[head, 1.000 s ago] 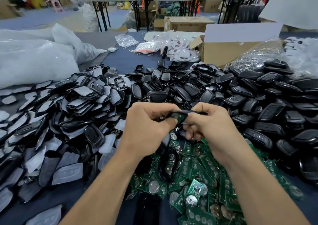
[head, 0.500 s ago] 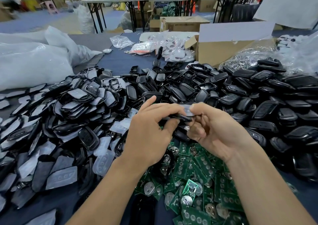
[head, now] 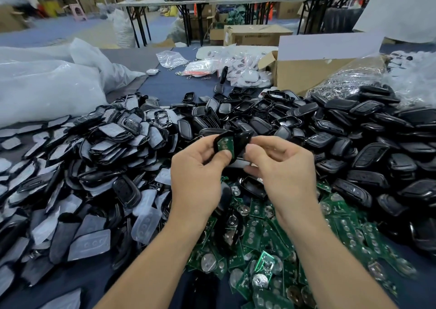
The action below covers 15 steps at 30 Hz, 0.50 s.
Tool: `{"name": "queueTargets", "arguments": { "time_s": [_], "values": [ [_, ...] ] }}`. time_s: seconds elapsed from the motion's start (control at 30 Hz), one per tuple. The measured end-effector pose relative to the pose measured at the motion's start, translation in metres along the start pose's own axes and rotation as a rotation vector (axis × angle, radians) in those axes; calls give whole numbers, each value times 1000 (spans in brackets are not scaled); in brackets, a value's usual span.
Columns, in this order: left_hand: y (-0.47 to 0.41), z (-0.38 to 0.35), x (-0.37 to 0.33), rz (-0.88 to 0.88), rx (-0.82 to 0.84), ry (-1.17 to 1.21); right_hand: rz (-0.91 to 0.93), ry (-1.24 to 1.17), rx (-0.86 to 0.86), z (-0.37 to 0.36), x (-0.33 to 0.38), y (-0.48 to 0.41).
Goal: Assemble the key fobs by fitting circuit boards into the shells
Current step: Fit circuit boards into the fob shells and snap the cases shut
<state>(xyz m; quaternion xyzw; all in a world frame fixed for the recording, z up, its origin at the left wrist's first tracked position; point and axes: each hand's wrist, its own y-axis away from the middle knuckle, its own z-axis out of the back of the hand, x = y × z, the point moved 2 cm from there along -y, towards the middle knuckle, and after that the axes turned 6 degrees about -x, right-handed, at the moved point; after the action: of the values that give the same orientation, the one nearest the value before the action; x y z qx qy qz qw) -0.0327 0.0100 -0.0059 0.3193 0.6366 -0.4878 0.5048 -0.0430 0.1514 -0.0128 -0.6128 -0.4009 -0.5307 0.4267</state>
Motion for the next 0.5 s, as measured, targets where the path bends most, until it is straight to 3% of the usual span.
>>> {"name": "queueTargets", "arguments": {
  "time_s": [0.23, 0.5],
  "values": [
    [4, 1, 1, -21, 68, -136, -245, -225, -43, -11, -1, 7],
    [-1, 2, 3, 42, 99, -119, -356, -323, 100, -8, -2, 1]
  ]
}}
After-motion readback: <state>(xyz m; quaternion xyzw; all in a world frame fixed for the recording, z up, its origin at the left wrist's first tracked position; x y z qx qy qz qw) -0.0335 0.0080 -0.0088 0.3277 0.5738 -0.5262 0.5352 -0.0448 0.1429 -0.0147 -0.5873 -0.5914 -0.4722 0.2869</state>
